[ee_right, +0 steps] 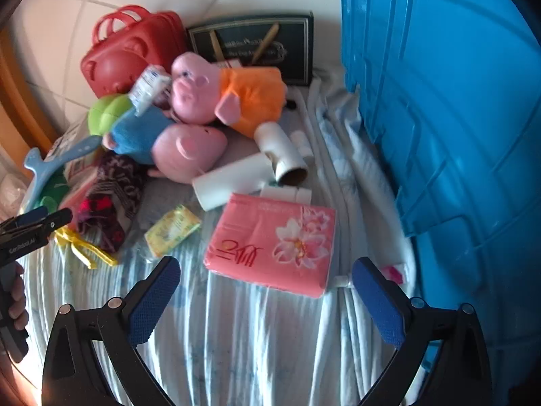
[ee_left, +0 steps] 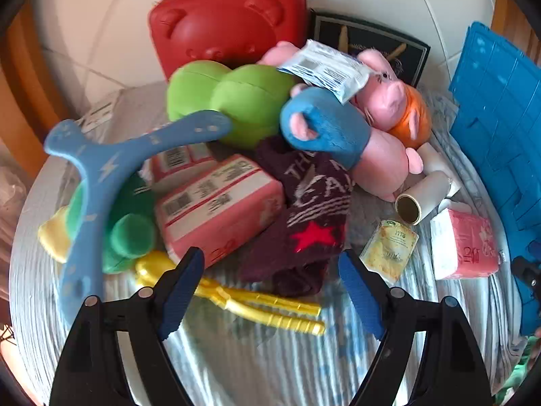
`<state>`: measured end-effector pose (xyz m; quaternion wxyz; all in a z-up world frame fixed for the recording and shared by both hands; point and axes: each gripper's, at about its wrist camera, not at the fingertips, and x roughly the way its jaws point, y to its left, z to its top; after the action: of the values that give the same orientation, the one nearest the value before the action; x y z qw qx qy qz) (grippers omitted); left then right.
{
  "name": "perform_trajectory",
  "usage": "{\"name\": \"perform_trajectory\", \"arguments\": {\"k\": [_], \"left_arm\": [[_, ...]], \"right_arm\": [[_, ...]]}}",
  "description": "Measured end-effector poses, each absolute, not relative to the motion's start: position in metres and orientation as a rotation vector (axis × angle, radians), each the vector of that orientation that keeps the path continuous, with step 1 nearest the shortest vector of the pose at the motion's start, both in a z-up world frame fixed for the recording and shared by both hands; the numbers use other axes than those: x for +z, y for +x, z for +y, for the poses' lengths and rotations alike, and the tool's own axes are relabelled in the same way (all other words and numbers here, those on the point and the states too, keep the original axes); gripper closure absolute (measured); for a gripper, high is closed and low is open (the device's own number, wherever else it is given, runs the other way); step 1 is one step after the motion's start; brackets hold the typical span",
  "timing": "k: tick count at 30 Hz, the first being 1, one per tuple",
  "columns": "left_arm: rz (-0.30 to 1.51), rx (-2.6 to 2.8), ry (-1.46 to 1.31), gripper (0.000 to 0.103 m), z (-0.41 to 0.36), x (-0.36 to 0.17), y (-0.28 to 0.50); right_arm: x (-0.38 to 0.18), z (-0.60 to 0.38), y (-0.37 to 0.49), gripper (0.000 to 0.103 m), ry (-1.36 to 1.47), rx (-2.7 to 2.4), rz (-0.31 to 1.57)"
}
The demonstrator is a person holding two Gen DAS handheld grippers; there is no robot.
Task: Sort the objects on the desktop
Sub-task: 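Grasp the maroon sock with the left tool while the right tool grasps the pink tissue pack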
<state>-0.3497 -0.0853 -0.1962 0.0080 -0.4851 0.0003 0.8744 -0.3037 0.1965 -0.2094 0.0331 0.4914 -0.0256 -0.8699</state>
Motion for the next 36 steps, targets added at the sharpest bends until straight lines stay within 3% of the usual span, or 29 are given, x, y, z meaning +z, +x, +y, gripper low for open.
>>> {"name": "perform_trajectory", "arguments": {"k": [9, 11, 12, 14, 16, 18, 23, 24, 25, 26, 31, 36], "left_arm": [[0.091, 2.599, -1.673, 0.022, -0.05, -0.257, -0.409], [0.11, 2.596, -1.703, 0.059, -0.048, -0.265, -0.41], [0.141, 2.605, -1.707, 0.06, -0.048, -0.267, -0.409], [0.146, 2.629, -1.659, 0.075, -0.05, -0.264, -0.4], [0.139, 2.639, -1.649, 0.079, -0.056, -0.26, -0.389], [0.094, 2.632, -1.67, 0.08, -0.062, -0.258, -0.378], [0.108, 2.574, -1.727, 0.081, -0.063, -0.257, -0.333], [0.135, 2.566, -1.729, 0.081, -0.061, -0.257, -0.325], [0.157, 2.558, -1.734, 0.081, -0.059, -0.256, -0.318], [0.169, 2.55, -1.735, 0.081, -0.058, -0.256, -0.313], [0.132, 2.563, -1.735, 0.081, -0.057, -0.252, -0.313], [0.124, 2.572, -1.738, 0.08, -0.06, -0.256, -0.324]], "right_arm": [[-0.257, 0.213, -0.332, 0.0, 1.709, -2.605, -0.129], [-0.267, 0.216, -0.337, 0.0, 1.74, -2.589, -0.145], [-0.271, 0.217, -0.339, 0.0, 1.751, -2.579, -0.163], [-0.277, 0.216, -0.34, 0.0, 1.741, -2.523, -0.236], [-0.277, 0.204, -0.336, 0.012, 1.72, -2.487, -0.21], [-0.276, 0.189, -0.331, 0.017, 1.701, -2.428, -0.167], [-0.271, 0.156, -0.307, 0.017, 1.633, -2.194, -0.181], [-0.268, 0.154, -0.304, 0.013, 1.62, -2.199, -0.156], [-0.263, 0.154, -0.301, 0.003, 1.609, -2.239, -0.104], [-0.26, 0.155, -0.301, 0.0, 1.599, -2.279, -0.059], [-0.256, 0.161, -0.317, 0.0, 1.567, -2.347, 0.136], [-0.275, 0.164, -0.338, 0.0, 1.595, -2.294, 0.218]]}}
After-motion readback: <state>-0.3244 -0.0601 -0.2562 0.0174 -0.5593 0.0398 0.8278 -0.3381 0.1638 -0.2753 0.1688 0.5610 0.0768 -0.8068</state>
